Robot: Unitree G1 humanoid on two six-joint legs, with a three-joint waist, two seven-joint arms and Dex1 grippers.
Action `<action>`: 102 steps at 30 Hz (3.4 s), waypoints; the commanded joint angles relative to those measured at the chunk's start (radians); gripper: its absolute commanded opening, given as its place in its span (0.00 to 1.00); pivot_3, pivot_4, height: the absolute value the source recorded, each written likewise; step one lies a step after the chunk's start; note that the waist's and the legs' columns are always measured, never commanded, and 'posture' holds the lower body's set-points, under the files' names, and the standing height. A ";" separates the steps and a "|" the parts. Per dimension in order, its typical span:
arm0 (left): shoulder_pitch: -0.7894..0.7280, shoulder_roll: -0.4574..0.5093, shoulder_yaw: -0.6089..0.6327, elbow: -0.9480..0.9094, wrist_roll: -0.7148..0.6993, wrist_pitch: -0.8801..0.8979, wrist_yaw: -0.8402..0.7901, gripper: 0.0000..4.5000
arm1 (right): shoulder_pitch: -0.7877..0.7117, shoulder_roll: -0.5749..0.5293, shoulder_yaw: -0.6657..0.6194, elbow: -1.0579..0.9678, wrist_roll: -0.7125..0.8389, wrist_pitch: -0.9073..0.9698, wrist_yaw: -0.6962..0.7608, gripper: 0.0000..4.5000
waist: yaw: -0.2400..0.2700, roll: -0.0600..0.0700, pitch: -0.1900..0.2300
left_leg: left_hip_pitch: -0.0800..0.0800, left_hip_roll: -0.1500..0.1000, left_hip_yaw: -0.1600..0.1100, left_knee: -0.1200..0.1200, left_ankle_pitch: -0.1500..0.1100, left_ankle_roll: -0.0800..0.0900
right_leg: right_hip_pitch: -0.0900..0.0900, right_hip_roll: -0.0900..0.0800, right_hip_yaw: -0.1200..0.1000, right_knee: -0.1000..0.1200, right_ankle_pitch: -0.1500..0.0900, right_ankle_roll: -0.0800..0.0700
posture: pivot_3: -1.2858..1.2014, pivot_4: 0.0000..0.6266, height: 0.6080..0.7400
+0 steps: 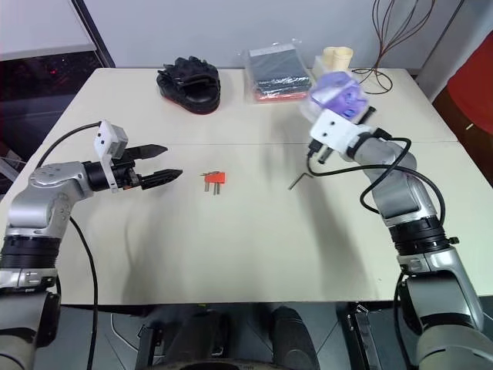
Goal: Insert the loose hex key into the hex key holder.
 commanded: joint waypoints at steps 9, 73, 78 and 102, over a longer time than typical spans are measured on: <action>0.016 -0.015 0.028 -0.069 -0.018 0.006 0.053 1.00 | -0.115 -0.045 0.096 0.195 -0.286 0.042 -0.178 0.01 | -0.013 0.001 0.001 | 0.000 0.001 0.002 -0.001 0.000 0.000 | -0.002 0.002 0.002 0.001 0.000 0.000 | 0.52 0.24 1.00; 0.147 0.154 0.087 -0.126 -0.054 0.028 -0.057 1.00 | -0.448 0.596 0.115 0.847 0.270 -0.288 0.489 0.99 | -0.020 0.002 0.001 | 0.000 0.001 0.000 -0.002 0.001 -0.002 | -0.002 0.001 0.000 0.001 0.000 0.000 | 0.52 0.24 1.00; 0.175 0.147 0.100 -0.167 -0.069 0.044 -0.026 1.00 | -0.481 0.635 0.100 0.936 0.229 -0.323 0.431 0.99 | -0.033 0.002 0.001 | 0.000 0.001 0.000 -0.003 0.002 -0.003 | -0.003 0.001 0.000 0.001 0.000 0.000 | 0.52 0.24 1.00; 0.234 0.128 0.134 -0.247 -0.106 0.081 0.076 1.00 | -0.473 0.748 0.063 1.007 0.156 -0.324 0.393 0.24 | -0.055 0.003 0.001 | 0.001 0.001 -0.001 -0.005 0.003 -0.005 | -0.003 0.001 0.000 0.002 0.000 0.000 | 0.52 0.24 1.00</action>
